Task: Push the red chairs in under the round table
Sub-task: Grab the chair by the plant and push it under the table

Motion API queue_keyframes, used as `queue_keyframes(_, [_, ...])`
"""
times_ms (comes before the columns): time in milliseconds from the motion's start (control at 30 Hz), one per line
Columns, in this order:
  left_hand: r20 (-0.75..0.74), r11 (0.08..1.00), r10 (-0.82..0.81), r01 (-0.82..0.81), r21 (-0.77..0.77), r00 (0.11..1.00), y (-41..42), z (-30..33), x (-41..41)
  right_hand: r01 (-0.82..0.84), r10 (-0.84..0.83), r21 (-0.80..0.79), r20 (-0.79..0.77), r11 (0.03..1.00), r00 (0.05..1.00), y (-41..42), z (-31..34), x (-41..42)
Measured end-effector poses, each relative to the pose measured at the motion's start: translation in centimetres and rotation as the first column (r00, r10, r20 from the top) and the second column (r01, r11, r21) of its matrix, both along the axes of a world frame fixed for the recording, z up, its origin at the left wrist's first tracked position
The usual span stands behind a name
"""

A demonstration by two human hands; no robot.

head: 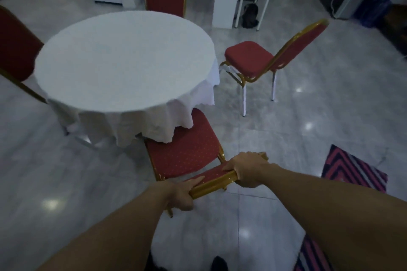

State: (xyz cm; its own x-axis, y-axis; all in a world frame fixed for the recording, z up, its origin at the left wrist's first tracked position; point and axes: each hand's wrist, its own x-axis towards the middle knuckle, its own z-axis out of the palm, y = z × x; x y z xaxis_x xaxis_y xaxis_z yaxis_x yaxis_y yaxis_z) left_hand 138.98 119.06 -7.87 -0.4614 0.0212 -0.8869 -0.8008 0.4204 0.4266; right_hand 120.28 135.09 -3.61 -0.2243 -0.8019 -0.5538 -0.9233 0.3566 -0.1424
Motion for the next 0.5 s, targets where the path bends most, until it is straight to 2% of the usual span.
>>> queue_keyframes(167, [-0.018, 0.997, 0.072, -0.072, 0.0, 0.997, 0.9, 0.1, -0.3, -0.087, 0.087, -0.009, -0.011, 0.996, 0.996, -1.1, 0.3, -1.2])
queue_keyframes(367, [-0.137, 0.993, 0.023, -0.038, -0.111, 0.99, 1.7, 1.8, 0.3, -0.126, 0.125, -0.036, -0.021, 0.991, 0.992, -1.5, -0.2, -1.5])
queue_keyframes(500, [-0.155, 0.996, 0.034, -0.046, -0.079, 0.987, 1.7, 1.9, 0.5, -0.131, 0.131, -0.035, -0.002, 0.991, 0.991, -1.7, -0.5, -1.8])
